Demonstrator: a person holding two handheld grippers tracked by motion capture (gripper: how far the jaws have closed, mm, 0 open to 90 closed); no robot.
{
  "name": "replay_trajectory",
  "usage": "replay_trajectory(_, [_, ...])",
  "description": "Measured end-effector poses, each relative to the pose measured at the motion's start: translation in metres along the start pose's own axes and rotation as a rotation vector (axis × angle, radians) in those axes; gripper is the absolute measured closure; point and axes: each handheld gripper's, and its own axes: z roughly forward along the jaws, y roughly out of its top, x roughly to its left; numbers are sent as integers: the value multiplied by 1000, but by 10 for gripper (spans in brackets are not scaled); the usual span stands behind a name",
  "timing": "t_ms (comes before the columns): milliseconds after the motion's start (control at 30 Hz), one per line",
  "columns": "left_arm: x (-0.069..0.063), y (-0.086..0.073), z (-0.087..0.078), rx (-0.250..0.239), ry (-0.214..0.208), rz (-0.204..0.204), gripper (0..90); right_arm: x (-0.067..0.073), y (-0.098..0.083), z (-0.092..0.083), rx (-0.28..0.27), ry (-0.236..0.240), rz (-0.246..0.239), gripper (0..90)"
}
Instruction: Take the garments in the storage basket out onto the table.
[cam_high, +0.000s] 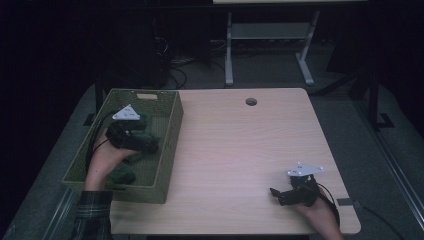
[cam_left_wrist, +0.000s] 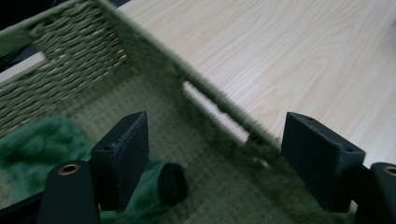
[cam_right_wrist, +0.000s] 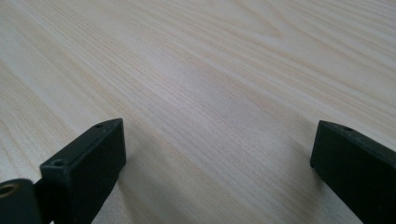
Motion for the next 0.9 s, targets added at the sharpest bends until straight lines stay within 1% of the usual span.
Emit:
replay_trajectory(100, [6,-5,-2,13,20,3,234,0,0,0,0,0,1,33])
replay_trajectory(167, [11,-10,-2,21,33,-9,243,0,0,0,0,0,1,33])
replay_trajectory(200, [11,-10,-2,21,33,-9,244,0,0,0,0,0,1,33])
replay_trajectory(300, [17,-15,-1,27,44,-20,245,0,0,0,0,0,1,33])
replay_trajectory(333, [19,-17,-1,32,46,-20,277,0,0,0,0,0,0,33])
replay_trajectory(400, [21,-19,-1,37,52,-14,287,0,0,0,0,0,0,33])
replay_trajectory(467, [23,-22,0,39,64,-23,309,0,0,0,0,0,1,33])
replay_trajectory(500, [25,-23,0,45,69,-20,312,0,0,0,0,0,1,33])
replay_trajectory(533, [28,-25,2,56,80,-26,313,0,0,0,0,0,1,33])
replay_trajectory(567, [28,-25,2,56,80,-26,314,0,0,0,0,0,0,33])
replay_trajectory(700, [34,-33,6,88,106,-31,314,0,0,0,0,0,0,33])
replay_trajectory(833, [40,-40,10,127,122,-28,313,0,0,0,0,0,0,32])
replay_trajectory(900, [44,-45,13,143,126,-39,313,0,0,0,0,0,1,33])
